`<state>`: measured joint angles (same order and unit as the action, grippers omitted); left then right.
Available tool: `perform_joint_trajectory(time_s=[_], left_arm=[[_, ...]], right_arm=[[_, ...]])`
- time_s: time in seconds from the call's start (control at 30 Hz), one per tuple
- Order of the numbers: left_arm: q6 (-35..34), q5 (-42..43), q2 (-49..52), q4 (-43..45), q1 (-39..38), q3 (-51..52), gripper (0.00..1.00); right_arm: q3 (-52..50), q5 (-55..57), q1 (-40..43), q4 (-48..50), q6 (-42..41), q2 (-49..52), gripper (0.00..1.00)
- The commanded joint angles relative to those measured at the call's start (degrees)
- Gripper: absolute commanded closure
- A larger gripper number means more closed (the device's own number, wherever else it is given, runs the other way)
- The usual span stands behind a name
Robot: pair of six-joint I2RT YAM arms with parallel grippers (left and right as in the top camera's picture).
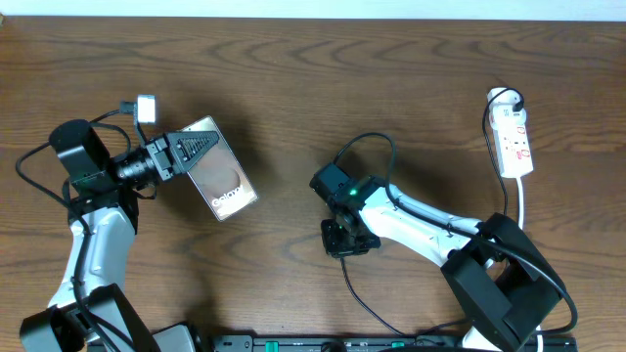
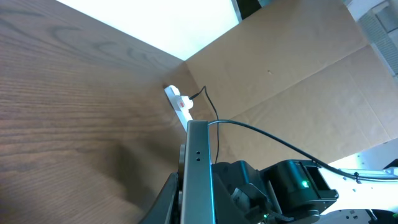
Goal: Plug charger to phone and switch on socket
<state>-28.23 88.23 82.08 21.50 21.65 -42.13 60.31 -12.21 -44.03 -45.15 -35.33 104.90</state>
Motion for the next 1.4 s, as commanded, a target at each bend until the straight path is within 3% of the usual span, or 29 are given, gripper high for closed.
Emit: perform_joint_trajectory(time_s=[0.0, 0.4, 0.77, 1.37], left_arm=[[0.6, 1.8, -0.1, 0.5, 0.2, -0.2, 0.92], [0.6, 1.8, -0.1, 0.5, 0.2, -0.2, 0.93], [0.6, 1.8, -0.1, 0.5, 0.2, -0.2, 0.93], [0.6, 1.8, -0.1, 0.5, 0.2, -0.2, 0.92]], right_arm=[[-1.6, 1.2, 0.1, 0.3, -1.0, 2.8, 0.80], [-1.6, 1.6, 0.1, 1.2, -1.1, 2.8, 0.82], [-1.6, 1.6, 0.1, 1.4, -1.3, 2.8, 0.92], [-1.4, 0.3, 0.3, 0.9, -1.2, 2.8, 0.99]])
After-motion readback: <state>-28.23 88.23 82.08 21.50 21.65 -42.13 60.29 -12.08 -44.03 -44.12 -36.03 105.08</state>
